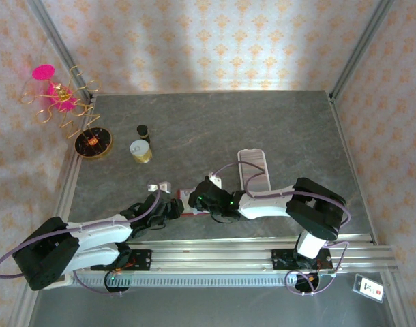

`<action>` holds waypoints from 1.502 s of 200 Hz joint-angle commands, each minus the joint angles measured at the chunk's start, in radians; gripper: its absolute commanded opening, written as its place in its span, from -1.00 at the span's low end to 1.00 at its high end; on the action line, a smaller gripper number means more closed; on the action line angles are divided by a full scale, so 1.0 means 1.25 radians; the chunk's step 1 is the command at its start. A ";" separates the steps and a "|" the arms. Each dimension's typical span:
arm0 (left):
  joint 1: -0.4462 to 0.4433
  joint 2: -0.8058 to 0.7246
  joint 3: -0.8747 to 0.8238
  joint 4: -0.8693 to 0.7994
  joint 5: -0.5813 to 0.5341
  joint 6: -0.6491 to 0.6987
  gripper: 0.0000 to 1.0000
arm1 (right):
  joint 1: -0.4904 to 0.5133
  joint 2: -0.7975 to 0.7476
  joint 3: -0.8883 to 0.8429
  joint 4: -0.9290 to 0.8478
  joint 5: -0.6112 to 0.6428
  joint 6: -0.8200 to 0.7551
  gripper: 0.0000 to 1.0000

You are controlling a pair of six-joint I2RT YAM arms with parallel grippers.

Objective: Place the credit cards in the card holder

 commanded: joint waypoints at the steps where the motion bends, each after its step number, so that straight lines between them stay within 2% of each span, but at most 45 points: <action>1: -0.004 0.004 -0.021 -0.007 0.017 -0.009 -0.59 | 0.004 -0.012 -0.017 0.055 -0.004 0.023 -0.11; 71: -0.005 -0.023 -0.040 0.000 0.014 -0.019 -0.62 | 0.005 0.001 -0.026 0.139 -0.039 0.048 -0.13; 199: -0.005 -0.035 -0.041 -0.002 0.013 -0.023 -0.65 | 0.005 0.020 -0.003 0.177 -0.054 0.052 -0.13; 300: -0.005 -0.101 -0.050 -0.051 -0.016 -0.027 -0.64 | 0.005 0.029 0.024 0.256 -0.087 0.057 -0.12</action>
